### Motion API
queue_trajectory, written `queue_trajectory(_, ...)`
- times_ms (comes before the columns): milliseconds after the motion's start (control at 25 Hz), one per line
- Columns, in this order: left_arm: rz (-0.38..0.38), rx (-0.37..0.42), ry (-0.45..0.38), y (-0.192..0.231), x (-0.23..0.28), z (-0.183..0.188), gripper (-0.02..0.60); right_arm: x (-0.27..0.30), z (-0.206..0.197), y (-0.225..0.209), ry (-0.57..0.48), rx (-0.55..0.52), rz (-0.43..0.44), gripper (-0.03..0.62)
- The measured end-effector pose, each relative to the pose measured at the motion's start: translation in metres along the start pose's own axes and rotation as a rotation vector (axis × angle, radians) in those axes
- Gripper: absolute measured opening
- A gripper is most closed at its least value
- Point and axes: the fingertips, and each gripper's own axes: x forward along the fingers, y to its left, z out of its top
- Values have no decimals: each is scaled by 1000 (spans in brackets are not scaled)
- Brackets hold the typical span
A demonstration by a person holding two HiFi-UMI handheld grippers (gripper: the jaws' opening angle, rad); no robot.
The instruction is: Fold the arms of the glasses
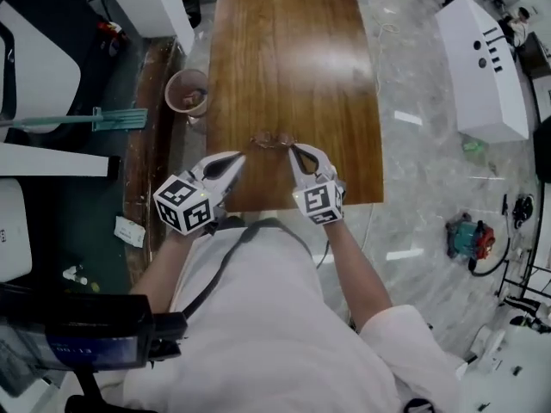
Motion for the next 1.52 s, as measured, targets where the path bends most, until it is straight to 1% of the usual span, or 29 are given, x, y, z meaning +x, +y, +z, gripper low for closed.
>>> queue_trajectory(120, -62, 38, 3, -17, 15, 10, 5, -32, 19, -13, -50, 133, -81, 9)
queue_trajectory(320, -151, 75, 2, -44, 30, 24, 5, -77, 44, -28, -150, 325, -175, 9)
queue_trajectory(400, -178, 97, -4, -56, 35, 28, 5, -92, 50, -32, -185, 378, -200, 9)
queue_trajectory(560, -215, 139, -18, -73, 40, 39, 5, -112, 66, -36, -240, 453, -225, 8)
queue_trajectory(680, -228, 154, -22, -78, 39, 43, 5, -118, 70, -31, -259, 469, -221, 8)
queue_trajectory(840, -211, 155, -17, -75, 36, 43, 5, -117, 72, -30, -259, 465, -204, 8)
queue_trajectory(1080, -179, 143, -2, -66, 35, 37, 5, -111, 71, -34, -249, 442, -177, 8)
queue_trajectory(1280, -168, 141, -1, -65, 31, 38, 5, -107, 73, -32, -231, 424, -161, 8)
queue_trajectory(1520, -153, 117, 3, -57, 30, 34, 3, -100, 72, -31, -228, 398, -144, 8)
